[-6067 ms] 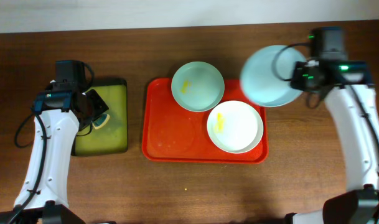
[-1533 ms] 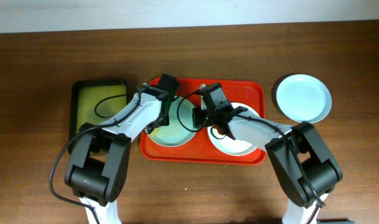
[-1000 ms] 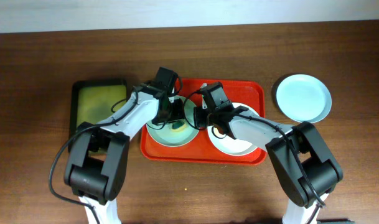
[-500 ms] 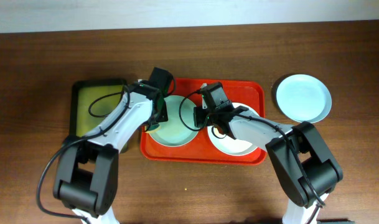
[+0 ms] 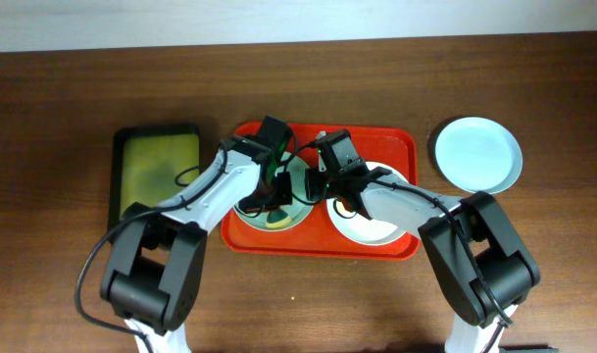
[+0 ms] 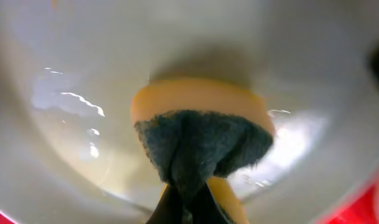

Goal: Clean dirty plates on tray and stack at the side
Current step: 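Scrub the pale green plate with the sponge in the left gripper, then lift the pale green plate with the right gripper and stack it on the blue plate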

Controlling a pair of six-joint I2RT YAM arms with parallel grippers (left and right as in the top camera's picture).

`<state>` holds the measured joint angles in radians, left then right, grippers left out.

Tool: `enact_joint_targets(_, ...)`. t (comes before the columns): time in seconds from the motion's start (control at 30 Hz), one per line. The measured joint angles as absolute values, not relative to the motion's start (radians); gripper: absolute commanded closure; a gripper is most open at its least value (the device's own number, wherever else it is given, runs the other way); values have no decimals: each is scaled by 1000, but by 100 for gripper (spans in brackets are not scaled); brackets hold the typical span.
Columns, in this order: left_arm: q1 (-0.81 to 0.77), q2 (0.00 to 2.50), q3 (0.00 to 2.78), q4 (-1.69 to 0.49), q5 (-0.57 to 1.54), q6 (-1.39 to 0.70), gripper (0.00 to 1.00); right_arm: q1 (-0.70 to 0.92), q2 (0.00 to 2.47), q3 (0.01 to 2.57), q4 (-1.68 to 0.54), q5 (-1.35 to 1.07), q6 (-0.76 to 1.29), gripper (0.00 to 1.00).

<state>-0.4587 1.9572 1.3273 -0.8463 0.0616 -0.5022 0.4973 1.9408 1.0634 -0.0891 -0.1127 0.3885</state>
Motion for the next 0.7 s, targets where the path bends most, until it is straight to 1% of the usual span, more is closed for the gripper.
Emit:
enact_joint_targets(0.23, -454, 1967, 1320, -869, -122, -503, 100, 497, 1941, 1063, -89, -112, 389, 96)
enact_joint_targets(0.37, -397, 1969, 1318, -883, -208, -506, 100, 497, 1941, 1063, -89, -113, 389, 96)
enact_joint_targets(0.53, -336, 1968, 1331, -892, -155, -506, 100, 500, 1941, 1063, -87, -118, 362, 96)
enact_joint_targets(0.7, -308, 1924, 1347, -895, -96, -505, 100, 500, 1916, 1063, -101, -82, 273, 96)
